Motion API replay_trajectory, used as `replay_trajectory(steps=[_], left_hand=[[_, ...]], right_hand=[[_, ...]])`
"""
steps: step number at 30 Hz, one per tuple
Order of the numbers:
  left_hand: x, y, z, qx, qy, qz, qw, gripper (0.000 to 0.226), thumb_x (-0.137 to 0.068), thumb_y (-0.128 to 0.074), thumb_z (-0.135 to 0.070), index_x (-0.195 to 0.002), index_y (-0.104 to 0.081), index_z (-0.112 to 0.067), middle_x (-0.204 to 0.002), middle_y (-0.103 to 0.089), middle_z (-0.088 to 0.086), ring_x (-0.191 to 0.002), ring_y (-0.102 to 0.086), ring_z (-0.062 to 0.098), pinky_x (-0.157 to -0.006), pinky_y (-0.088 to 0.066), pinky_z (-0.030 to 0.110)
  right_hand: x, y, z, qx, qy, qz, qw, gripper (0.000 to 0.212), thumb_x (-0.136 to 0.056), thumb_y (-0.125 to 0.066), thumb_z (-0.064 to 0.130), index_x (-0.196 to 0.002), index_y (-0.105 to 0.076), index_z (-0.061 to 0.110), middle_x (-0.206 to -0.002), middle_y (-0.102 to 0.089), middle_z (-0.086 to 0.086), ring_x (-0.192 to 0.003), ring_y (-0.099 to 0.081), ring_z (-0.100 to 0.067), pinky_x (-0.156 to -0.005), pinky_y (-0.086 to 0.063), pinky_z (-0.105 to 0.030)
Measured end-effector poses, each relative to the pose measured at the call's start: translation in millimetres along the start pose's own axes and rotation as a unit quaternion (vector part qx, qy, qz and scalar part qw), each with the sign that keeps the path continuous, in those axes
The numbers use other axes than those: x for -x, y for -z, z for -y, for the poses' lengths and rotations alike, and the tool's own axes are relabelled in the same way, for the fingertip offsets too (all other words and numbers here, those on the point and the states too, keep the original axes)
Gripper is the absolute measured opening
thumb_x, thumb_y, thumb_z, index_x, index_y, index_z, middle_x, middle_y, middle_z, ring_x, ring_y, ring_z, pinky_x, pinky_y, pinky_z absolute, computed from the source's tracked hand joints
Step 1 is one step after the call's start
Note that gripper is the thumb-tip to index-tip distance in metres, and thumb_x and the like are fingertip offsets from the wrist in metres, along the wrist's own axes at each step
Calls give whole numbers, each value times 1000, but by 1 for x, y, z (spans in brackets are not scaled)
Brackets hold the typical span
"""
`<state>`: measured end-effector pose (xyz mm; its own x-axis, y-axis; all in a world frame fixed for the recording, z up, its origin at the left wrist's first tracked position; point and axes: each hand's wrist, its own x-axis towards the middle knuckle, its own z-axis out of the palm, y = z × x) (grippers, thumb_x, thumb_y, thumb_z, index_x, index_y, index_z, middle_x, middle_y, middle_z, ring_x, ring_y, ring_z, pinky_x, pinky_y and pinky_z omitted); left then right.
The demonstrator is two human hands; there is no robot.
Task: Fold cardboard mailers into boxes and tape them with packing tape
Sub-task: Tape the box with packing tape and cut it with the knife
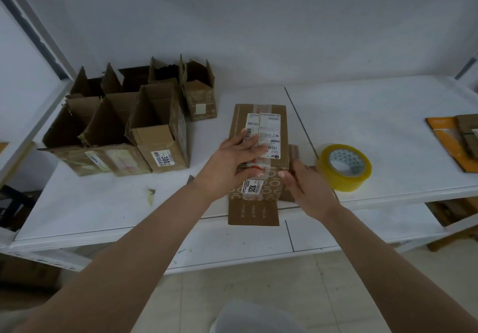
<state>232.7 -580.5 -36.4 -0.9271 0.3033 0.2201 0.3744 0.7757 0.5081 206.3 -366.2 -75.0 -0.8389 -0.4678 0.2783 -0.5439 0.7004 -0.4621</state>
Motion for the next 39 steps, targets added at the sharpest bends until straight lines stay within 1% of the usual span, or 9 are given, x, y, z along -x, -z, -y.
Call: replay_trajectory(steps=[2,7,13,18,22,26,29,33,39], left_hand=[[0,-1,-1,1,-1,-3,1000,58,-90,-64,-27,-143,-42,-19,-154,-33,3,-149,-13,21,-119,-8,29],[0,0,-1,13,0,-3,1000,58,-90,-65,-25,-143,-43,-18,-153,-33,4,-149,-14,23,-121,-13,38],[0,-2,1,15,-1,-5,1000,57,-89,-66,-26,-142,-44,-20,-153,-35,3,-148,-15,23,-120,-16,44],[1,-2,1,27,4,-9,1000,59,-88,-67,-25,-142,-43,-20,-153,-34,2,-148,-15,22,-121,-13,41],[0,-1,0,31,6,-13,999,58,-88,-68,-22,-141,-45,-19,-152,-36,3,-148,-16,23,-120,-15,44],[0,-1,0,35,3,-14,999,58,-87,-69,-20,-140,-45,-17,-152,-36,4,-148,-16,22,-121,-15,41],[-1,-2,2,30,2,-16,999,59,-86,-69,-21,-140,-45,-19,-152,-36,2,-148,-15,20,-121,-12,34],[0,4,6,42,1,13,999,70,-81,-73,-29,-141,-37,-27,-153,-33,0,-147,-10,14,-120,-8,30],[-3,4,5,23,-3,10,1000,59,-87,-68,-22,-141,-45,-21,-152,-35,4,-147,-12,14,-119,-11,28]], right_hand=[[1,-5,-1,7,12,-28,1000,85,-89,-9,71,-95,-54,-1,-82,-70,-10,-69,-67,-31,-70,-53,-39],[3,-13,-14,50,7,46,998,54,-86,-67,44,-108,-50,-2,-99,-72,-6,-95,-68,-29,-91,-42,-37],[-5,0,-13,77,14,4,997,93,-83,-6,80,-102,-62,8,-81,-72,-2,-76,-67,-26,-86,-39,-34],[-6,-3,-18,56,2,76,996,67,-81,-56,67,-118,-55,11,-100,-73,4,-95,-68,-19,-98,-40,-36],[-12,8,-9,37,-4,62,997,94,-77,-17,86,-114,-58,10,-89,-74,0,-81,-70,-23,-92,-45,-38],[-12,15,-9,-7,-24,100,995,70,-78,-52,69,-115,-60,10,-94,-73,0,-87,-69,-21,-92,-47,-44],[-16,25,-4,18,-17,56,998,84,-67,-33,81,-89,-65,6,-76,-70,-1,-73,-67,-23,-90,-46,-44],[-20,34,2,39,-21,72,996,64,-68,-35,76,-75,-57,16,-68,-64,4,-68,-65,-21,-88,-46,-41],[-25,40,14,-18,-49,-65,997,40,-86,-57,55,-97,-54,17,-82,-67,5,-71,-64,-18,-76,-49,-37]])
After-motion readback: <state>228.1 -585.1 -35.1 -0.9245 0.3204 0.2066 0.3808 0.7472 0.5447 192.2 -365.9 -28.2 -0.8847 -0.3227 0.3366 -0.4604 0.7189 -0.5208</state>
